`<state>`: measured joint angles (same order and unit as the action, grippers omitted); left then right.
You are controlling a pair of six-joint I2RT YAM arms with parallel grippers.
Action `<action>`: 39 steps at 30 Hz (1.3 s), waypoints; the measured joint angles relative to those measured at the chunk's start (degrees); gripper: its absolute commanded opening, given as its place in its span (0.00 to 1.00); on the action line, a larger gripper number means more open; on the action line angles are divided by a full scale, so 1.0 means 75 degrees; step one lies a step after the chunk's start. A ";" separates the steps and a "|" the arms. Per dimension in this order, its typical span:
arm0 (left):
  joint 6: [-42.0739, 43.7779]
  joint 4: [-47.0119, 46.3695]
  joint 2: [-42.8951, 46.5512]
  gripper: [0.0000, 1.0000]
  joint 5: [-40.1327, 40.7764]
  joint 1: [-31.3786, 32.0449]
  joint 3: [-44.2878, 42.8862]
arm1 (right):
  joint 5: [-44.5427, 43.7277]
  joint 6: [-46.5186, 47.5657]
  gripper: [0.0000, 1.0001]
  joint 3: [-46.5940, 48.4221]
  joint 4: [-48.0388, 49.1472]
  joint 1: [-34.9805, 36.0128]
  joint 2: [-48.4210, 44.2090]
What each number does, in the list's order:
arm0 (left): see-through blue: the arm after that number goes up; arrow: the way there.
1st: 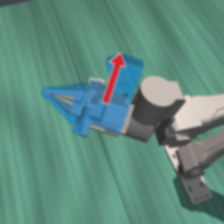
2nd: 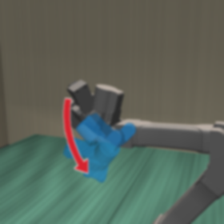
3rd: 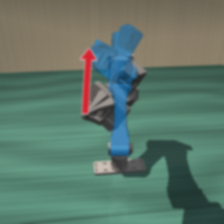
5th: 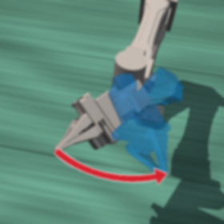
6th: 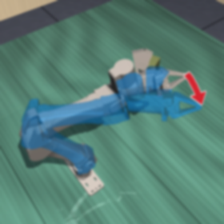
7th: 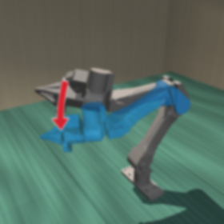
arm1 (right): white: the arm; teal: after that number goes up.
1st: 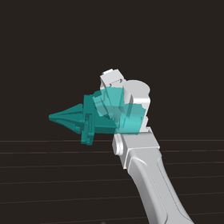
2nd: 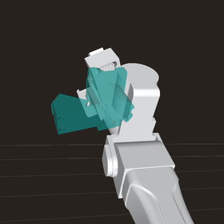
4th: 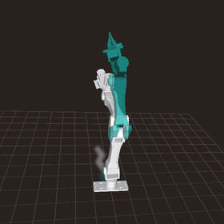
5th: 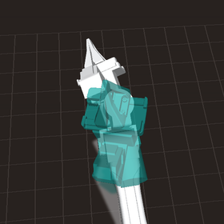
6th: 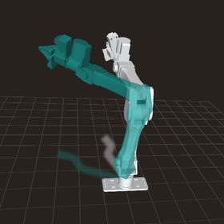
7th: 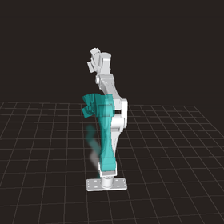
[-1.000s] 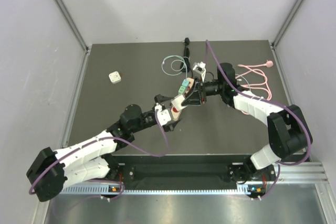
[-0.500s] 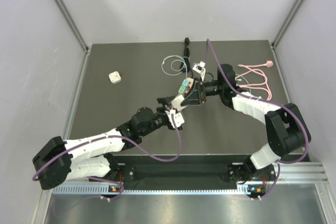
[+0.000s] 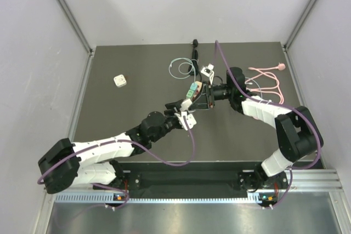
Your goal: Pull the plug off the socket
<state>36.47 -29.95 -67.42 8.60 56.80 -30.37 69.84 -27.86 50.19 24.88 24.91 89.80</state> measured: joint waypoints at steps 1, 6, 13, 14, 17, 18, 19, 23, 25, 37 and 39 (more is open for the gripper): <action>-0.0012 0.0003 -0.0012 0.35 0.0012 0.0000 -0.0012 | -0.0006 0.0003 0.01 0.0000 -0.0006 0.0000 0.0000; -0.0058 0.0035 -0.0047 0.00 0.0047 0.0003 -0.0032 | -0.0041 0.0122 0.41 0.0000 -0.0149 -0.0003 0.0003; -0.0533 0.0058 0.0073 0.00 0.0417 0.0035 0.0163 | -0.0087 0.0781 0.89 0.0038 -0.0726 -0.0140 -0.0020; -0.0624 0.0055 0.0131 0.00 0.0484 0.0029 0.0248 | -0.0111 0.0898 0.92 0.0052 -0.0848 -0.0187 -0.0035; -0.0944 0.0058 0.0312 0.00 0.0682 -0.0070 0.0519 | -0.0254 0.1381 0.96 0.0102 -0.1343 -0.0463 -0.0227; -0.1122 0.0052 0.0370 0.00 0.0758 -0.0146 0.0609 | -0.0323 0.1568 0.96 0.0140 -0.1515 -0.0565 -0.0326; -0.1300 0.0052 0.0417 0.00 0.0796 -0.0256 0.0682 | -0.0379 0.1728 0.96 0.0184 -0.1679 -0.0650 -0.0417; -0.2530 0.0131 0.0624 0.00 0.0796 -0.1387 0.0930 | -0.0653 0.2323 0.97 0.0309 -0.2139 -0.1020 -0.0906; -0.3354 0.0236 0.0694 0.00 0.0778 -0.2203 0.0962 | -0.0734 0.2474 0.97 0.0329 -0.2197 -0.1174 -0.1043; -0.6741 0.1268 -0.0752 0.00 0.0280 -0.5729 0.0434 | -0.0947 0.2725 0.98 0.0326 -0.2410 -0.1358 -0.1125; -0.6953 0.1443 -0.1218 0.00 0.0221 -0.6102 0.0166 | -0.0962 0.2725 0.98 0.0329 -0.2413 -0.1358 -0.1125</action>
<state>-15.68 -19.14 -76.55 10.26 11.03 -29.12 62.63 -7.42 52.66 6.79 14.72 81.36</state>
